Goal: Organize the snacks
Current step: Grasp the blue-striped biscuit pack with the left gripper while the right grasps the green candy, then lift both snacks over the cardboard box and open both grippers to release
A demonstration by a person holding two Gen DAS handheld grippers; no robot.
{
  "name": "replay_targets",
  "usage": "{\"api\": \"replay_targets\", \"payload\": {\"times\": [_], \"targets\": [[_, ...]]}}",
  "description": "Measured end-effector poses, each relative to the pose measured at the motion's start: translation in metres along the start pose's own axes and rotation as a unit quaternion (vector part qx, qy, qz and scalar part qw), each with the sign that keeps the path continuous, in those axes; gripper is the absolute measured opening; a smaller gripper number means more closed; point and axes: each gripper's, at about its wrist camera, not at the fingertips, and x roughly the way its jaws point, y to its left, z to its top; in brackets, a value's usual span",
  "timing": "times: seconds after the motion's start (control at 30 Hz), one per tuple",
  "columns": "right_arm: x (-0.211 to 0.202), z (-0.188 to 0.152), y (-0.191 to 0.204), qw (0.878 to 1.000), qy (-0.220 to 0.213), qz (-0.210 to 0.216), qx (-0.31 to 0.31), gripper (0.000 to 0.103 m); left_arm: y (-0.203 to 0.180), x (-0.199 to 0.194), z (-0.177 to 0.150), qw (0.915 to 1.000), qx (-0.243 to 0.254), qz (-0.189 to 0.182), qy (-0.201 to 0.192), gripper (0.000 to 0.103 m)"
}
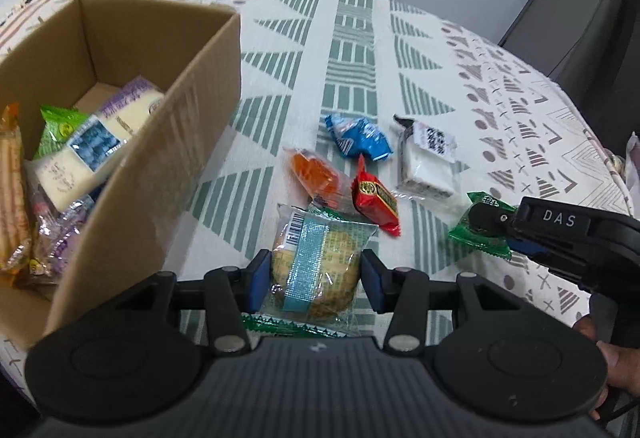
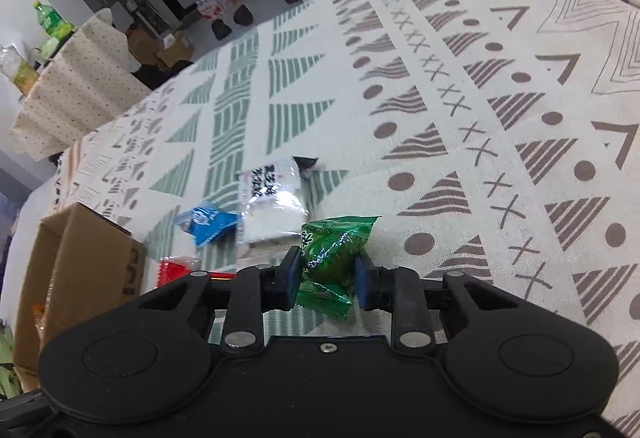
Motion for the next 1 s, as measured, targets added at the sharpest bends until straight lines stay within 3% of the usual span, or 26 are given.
{"api": "replay_targets", "payload": {"times": [0.5,1.0], "targets": [[-0.045,-0.002,0.018,0.998,-0.045,0.048,-0.016,0.027,-0.010,-0.062,-0.002,0.9975,0.023,0.009,-0.067,0.047],[-0.072,-0.006,0.056,0.989,-0.084,0.109,-0.048,0.027,0.013,-0.118,0.007,0.9910,0.001,0.043,-0.127,0.047]]}}
